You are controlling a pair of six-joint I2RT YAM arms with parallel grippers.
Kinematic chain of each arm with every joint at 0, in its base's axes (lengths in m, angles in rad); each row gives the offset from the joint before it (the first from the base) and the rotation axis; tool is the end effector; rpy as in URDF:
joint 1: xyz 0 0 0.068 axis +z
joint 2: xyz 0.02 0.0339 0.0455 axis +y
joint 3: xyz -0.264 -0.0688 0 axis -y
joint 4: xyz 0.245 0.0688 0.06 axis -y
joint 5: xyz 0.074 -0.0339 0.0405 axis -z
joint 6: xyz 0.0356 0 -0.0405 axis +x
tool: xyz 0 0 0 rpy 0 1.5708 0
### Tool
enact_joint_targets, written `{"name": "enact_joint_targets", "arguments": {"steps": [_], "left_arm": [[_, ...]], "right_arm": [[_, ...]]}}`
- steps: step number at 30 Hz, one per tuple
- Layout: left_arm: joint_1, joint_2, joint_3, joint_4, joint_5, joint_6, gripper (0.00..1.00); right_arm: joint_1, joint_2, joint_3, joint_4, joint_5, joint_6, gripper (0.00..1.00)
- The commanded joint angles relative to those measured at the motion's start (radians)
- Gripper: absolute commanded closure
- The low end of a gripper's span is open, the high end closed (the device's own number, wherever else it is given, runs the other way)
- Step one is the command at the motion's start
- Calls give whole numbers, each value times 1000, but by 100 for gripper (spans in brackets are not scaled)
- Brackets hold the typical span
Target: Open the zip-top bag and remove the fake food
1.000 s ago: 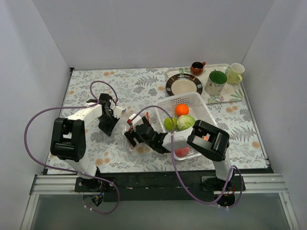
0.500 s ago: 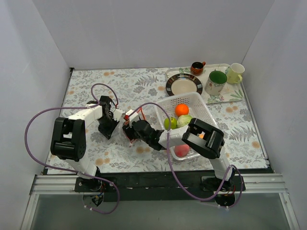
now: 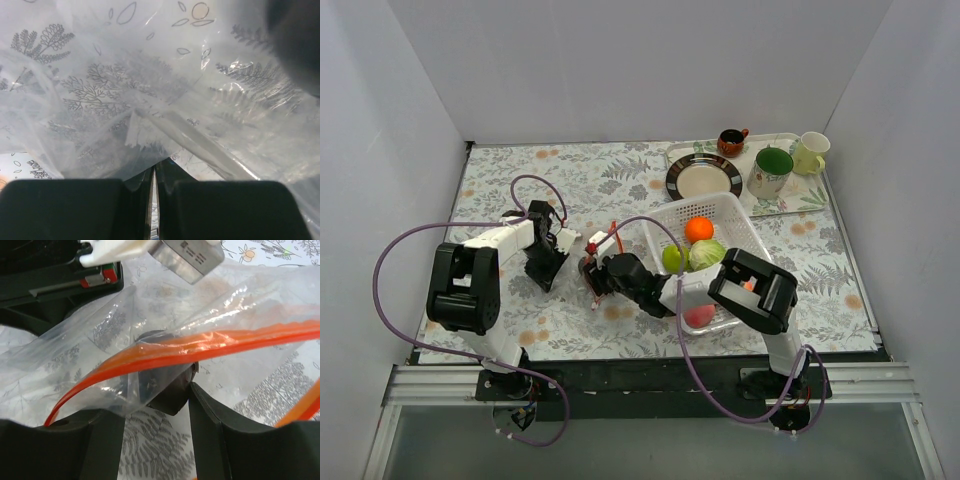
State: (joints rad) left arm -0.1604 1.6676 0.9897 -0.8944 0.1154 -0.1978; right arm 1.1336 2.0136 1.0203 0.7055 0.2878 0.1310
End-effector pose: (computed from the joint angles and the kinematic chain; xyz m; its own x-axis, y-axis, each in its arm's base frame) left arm 0.2696 -0.0478 0.1600 -0.9991 -0.0361 0.0241 -0.0386 0.9929 -0.1126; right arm 0.1873 0.3770 0.1488 -0.2176 -0.1697 -0.9612 -0.7313 0.6806 0.0454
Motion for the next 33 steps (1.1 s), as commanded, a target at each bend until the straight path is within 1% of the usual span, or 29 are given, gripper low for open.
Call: {"name": "enact_joint_targets", "arguments": {"steps": [1, 4, 7, 8, 10, 11, 12, 13, 14, 16, 17, 19, 20, 23, 26, 28, 29, 30, 32, 33], "left_arm": [[-1, 3, -14, 15, -13, 3, 100], [-1, 17, -16, 46, -46, 0, 100], [-1, 40, -2, 54, -56, -14, 100], [-1, 44, 3, 57, -56, -20, 100], [-1, 53, 20, 60, -54, -32, 100], [-1, 58, 26, 57, -51, -37, 100], [-1, 58, 41, 54, -43, -48, 100], [-1, 58, 49, 46, -36, -51, 100], [1, 57, 58, 42, -27, -57, 100], [-1, 50, 81, 31, -2, -75, 100], [-1, 50, 92, 28, 6, -81, 100], [-1, 43, 124, 28, 21, -107, 100], [-1, 38, 136, 31, 23, -117, 100], [-1, 41, 207, 34, 27, -141, 100], [1, 58, 288, 25, 33, -158, 100], [1, 60, 328, 11, 49, -167, 100], [-1, 58, 363, 6, 65, -176, 100], [-1, 55, 380, 0, 73, -183, 100], [-1, 31, 427, -14, 93, -199, 79], [-1, 18, 438, -21, 101, -204, 71]], "right_arm": [[8, -113, -71, 68, -16, 25, 79], [22, -196, -163, 61, -10, 33, 79], [38, -314, -276, 39, -21, 56, 80], [43, -379, -310, 31, -29, 70, 80], [63, -449, -386, -24, -29, 79, 80], [72, -520, -409, -52, -13, 84, 81], [81, -559, -429, -73, 0, 87, 81], [83, -600, -472, -131, 17, 90, 81], [83, -689, -489, -159, 63, 102, 81], [83, -781, -512, -225, 121, 98, 81], [81, -864, -509, -304, 198, 90, 81], [57, -936, -497, -394, 266, 76, 82], [45, -998, -484, -475, 311, 76, 82], [-36, -1097, -474, -572, 376, 71, 83], [-92, -1151, -470, -679, 425, 74, 83], [-118, -1161, -450, -773, 433, 85, 76], [-138, -1161, -437, -803, 444, 94, 67], [-149, -1159, -412, -864, 444, 97, 48], [-173, -1149, -372, -938, 455, 134, 21], [-175, -1144, -352, -971, 462, 146, 2]]}}
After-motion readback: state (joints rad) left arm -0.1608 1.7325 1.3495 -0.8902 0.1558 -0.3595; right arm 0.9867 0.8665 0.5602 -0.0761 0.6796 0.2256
